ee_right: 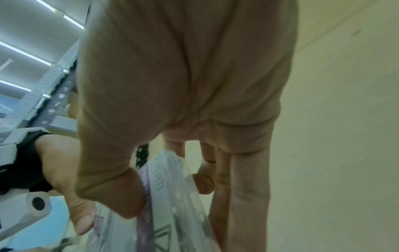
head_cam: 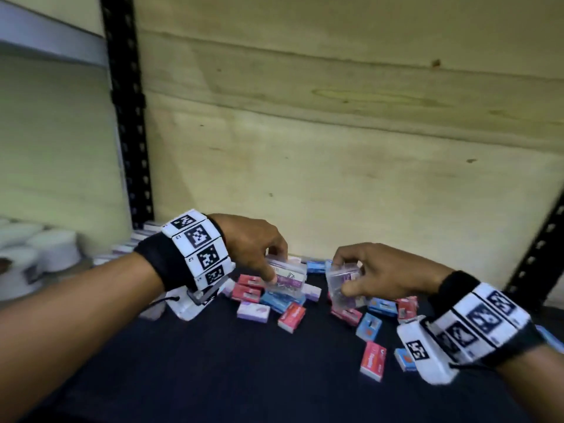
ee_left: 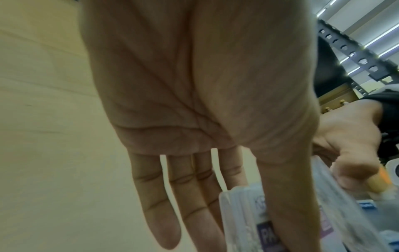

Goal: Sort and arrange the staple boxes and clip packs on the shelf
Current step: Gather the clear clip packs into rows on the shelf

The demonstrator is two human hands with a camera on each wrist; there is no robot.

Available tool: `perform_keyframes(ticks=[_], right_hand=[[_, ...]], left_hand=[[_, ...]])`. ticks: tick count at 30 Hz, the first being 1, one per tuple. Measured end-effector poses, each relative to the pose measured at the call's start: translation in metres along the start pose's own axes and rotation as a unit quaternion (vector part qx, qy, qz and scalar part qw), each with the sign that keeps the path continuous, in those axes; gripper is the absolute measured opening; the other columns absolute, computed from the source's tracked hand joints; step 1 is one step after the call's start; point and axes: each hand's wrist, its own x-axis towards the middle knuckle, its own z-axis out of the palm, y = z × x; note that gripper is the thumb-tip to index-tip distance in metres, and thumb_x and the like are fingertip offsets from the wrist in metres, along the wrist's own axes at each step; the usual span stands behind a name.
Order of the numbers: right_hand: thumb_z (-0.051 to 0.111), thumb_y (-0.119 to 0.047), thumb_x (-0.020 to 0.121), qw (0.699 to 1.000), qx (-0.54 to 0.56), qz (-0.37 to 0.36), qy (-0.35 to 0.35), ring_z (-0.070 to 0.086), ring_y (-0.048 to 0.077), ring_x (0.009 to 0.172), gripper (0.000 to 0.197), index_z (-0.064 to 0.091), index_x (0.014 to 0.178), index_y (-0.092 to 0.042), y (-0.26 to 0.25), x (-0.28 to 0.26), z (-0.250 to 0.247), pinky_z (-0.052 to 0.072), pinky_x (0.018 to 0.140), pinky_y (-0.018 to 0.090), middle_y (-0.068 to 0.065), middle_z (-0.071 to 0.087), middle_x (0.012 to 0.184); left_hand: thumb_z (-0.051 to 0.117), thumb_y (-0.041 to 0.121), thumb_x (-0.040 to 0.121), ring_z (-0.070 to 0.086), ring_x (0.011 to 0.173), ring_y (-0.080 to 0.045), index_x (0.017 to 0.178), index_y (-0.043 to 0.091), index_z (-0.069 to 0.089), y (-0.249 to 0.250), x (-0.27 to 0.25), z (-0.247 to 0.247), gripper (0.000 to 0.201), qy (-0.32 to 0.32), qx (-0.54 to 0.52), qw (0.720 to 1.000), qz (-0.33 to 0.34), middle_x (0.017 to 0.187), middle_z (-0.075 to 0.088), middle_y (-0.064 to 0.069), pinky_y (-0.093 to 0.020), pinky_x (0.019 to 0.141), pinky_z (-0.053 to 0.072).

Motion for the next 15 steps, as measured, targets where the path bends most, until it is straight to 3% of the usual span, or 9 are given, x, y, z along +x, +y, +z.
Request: perform_keyframes(ticks=[3,6,9,12,15], right_hand=[[0.069,-0.044,0.070,0.997,-0.017,-0.045,-0.063,0.066,0.011,0.078,0.029,0.061,0.097,-0.037,-0.039,0.022,0.018,0.055,0.075,0.032,-0.008,0.069,0.090],[0.072,-0.031,0.079,0.990,-0.051,-0.081,-0.106,0.060,0.004,0.071,0.027,0.062,0.105,-0.031,-0.074,0.038,0.038,0.049,0.068,0.022,-0.012,0.067,0.085],[0.073,-0.033,0.080,0.980,-0.105,-0.105,-0.130,0.061,0.014,0.077,0.030,0.062,0.105,-0.022,-0.103,0.047,0.054,0.050,0.071,0.030,-0.005,0.067,0.087],[0.071,-0.036,0.082,0.972,-0.145,-0.120,-0.140,0.054,0.011,0.069,0.027,0.061,0.102,-0.022,-0.123,0.053,0.065,0.044,0.064,0.028,-0.007,0.060,0.079],[0.070,-0.040,0.082,0.967,-0.165,-0.124,-0.147,0.060,0.018,0.082,0.031,0.063,0.106,-0.021,-0.135,0.057,0.072,0.048,0.068,0.032,-0.002,0.066,0.090]], left_hand=[[0.074,0.039,0.082,0.061,0.088,-0.009,0.110,0.028,0.066,-0.026,-0.035,0.013,0.031,-0.010,-0.007,0.999,-0.042,0.098,0.064,0.012,-0.027,0.076,0.047],[0.074,0.040,0.082,0.061,0.071,0.002,0.110,0.030,0.065,-0.045,-0.068,0.026,0.031,-0.018,-0.020,0.996,-0.082,0.090,0.061,0.016,-0.024,0.067,0.047],[0.076,0.042,0.080,0.058,0.077,-0.001,0.112,0.031,0.065,-0.061,-0.092,0.040,0.036,-0.036,-0.026,0.993,-0.108,0.089,0.061,0.018,-0.025,0.074,0.047],[0.077,0.041,0.078,0.054,0.078,0.000,0.112,0.032,0.067,-0.073,-0.110,0.054,0.037,-0.049,-0.042,0.990,-0.126,0.086,0.059,0.022,-0.027,0.077,0.048],[0.079,0.039,0.077,0.058,0.086,-0.004,0.110,0.032,0.068,-0.080,-0.119,0.067,0.035,-0.062,-0.061,0.986,-0.140,0.095,0.064,0.017,-0.030,0.085,0.051]])
